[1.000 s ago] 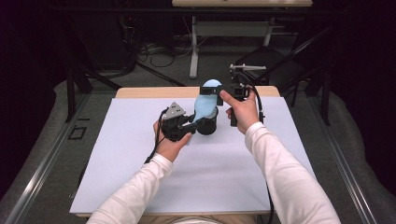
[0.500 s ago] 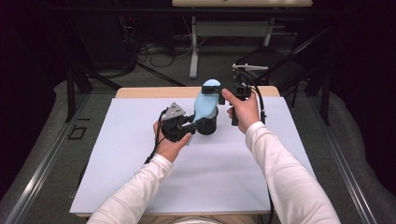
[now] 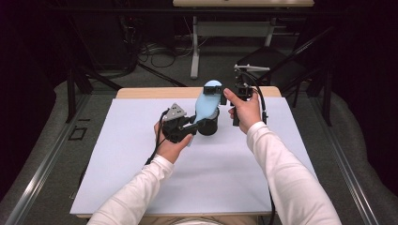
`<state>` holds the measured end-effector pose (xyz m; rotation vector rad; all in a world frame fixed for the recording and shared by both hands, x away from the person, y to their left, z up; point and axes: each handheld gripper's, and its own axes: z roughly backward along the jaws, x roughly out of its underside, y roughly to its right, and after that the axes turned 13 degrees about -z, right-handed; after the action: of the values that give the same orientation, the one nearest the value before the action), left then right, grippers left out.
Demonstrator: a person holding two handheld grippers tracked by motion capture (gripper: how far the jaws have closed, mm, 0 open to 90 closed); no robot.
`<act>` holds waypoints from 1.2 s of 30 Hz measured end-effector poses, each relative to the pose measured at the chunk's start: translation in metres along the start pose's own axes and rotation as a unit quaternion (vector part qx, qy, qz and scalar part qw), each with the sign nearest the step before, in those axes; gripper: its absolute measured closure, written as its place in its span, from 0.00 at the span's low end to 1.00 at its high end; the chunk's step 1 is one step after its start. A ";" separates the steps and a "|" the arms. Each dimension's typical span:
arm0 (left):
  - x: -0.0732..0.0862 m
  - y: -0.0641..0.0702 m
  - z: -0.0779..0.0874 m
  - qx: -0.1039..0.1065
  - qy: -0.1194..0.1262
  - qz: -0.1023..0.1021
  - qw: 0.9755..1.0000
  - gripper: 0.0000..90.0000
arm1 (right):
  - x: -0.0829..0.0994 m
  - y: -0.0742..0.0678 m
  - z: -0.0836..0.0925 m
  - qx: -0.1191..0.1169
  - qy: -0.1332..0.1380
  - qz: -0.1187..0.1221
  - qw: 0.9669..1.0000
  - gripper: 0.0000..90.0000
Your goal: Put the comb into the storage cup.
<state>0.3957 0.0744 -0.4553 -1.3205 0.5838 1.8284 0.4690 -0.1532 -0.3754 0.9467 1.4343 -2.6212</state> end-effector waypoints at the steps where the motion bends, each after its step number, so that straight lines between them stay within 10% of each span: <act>1: 0.000 0.000 0.000 0.000 0.000 0.000 1.000 0.77 | 0.000 0.000 0.000 0.001 0.000 0.001 1.000 0.41; 36: 0.004 -0.001 0.000 0.003 -0.003 -0.003 1.000 0.77 | -0.001 0.008 -0.001 -0.014 -0.006 -0.034 0.999 0.53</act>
<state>0.3959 0.0762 -0.4585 -1.3114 0.5824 1.8228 0.4721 -0.1575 -0.3817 0.8932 1.5222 -2.6415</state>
